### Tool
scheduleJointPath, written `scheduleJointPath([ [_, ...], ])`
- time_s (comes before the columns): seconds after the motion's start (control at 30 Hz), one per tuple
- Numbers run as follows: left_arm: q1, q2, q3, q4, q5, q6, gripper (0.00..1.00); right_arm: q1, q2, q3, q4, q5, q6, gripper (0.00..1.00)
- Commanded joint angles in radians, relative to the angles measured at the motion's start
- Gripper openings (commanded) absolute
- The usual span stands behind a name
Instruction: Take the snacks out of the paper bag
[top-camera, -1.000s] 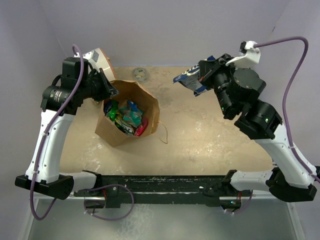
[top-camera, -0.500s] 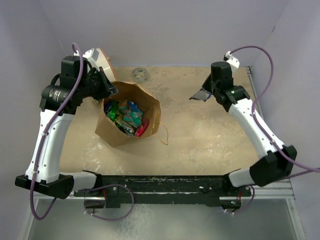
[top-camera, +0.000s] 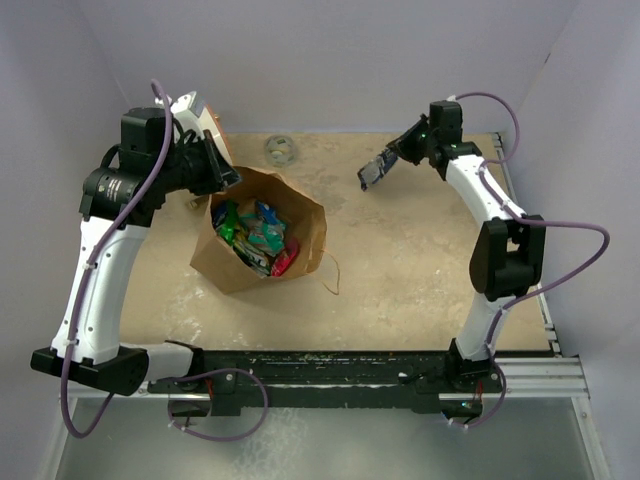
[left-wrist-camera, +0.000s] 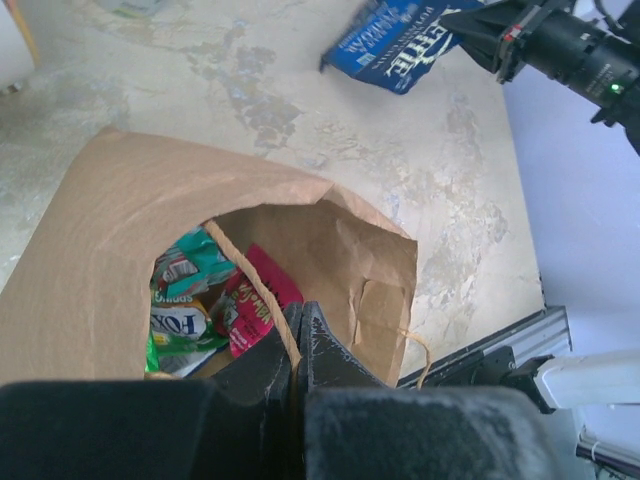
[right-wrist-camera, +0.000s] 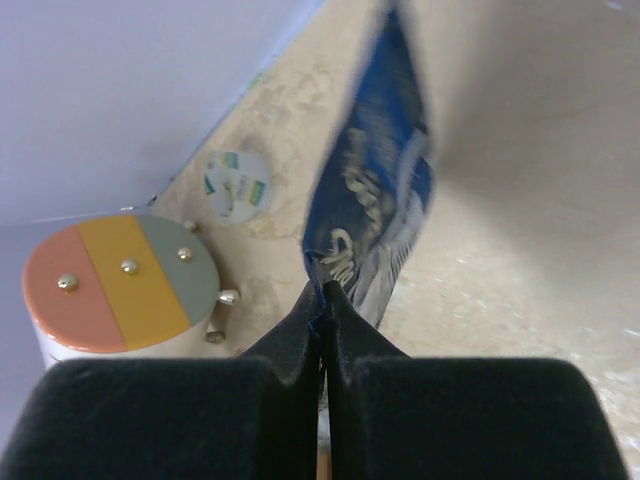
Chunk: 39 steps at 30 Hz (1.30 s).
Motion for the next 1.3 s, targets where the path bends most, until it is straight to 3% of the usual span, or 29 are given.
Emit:
scheduleJointPath([
  [0.0, 0.003, -0.025, 0.012, 0.103, 0.118, 0.088, 0.00, -0.080, -0.111, -0.156, 0.037, -0.111, 0.009, 0.00],
  [0.17, -0.016, -0.052, -0.073, 0.147, 0.231, 0.104, 0.00, -0.166, -0.205, -0.416, -0.037, -0.050, -0.133, 0.00],
  [0.43, -0.080, -0.099, -0.244, 0.199, 0.385, 0.063, 0.00, -0.215, -0.306, -0.574, -0.169, 0.180, -0.331, 0.01],
  [0.57, -0.095, -0.120, -0.279, 0.199, 0.422, 0.049, 0.00, -0.215, -0.365, -0.600, -0.235, 0.259, -0.376, 0.27],
  [0.73, -0.102, -0.133, -0.284, 0.220, 0.457, 0.012, 0.00, -0.215, -0.464, -0.583, -0.310, 0.300, -0.401, 0.53],
  [0.83, -0.102, -0.135, -0.275, 0.225, 0.428, -0.010, 0.00, -0.214, -0.516, -0.541, -0.343, 0.288, -0.472, 0.63],
  [0.97, -0.102, -0.143, -0.265, 0.224, 0.390, -0.031, 0.00, -0.179, -0.567, -0.525, -0.300, 0.103, -0.518, 0.67],
  [1.07, -0.102, -0.150, -0.268, 0.209, 0.354, -0.036, 0.00, -0.085, -0.557, -0.530, -0.253, -0.049, -0.518, 0.70],
  [1.27, -0.102, -0.151, -0.267, 0.196, 0.347, -0.028, 0.00, 0.185, -0.397, -0.560, -0.136, -0.128, -0.404, 0.68],
])
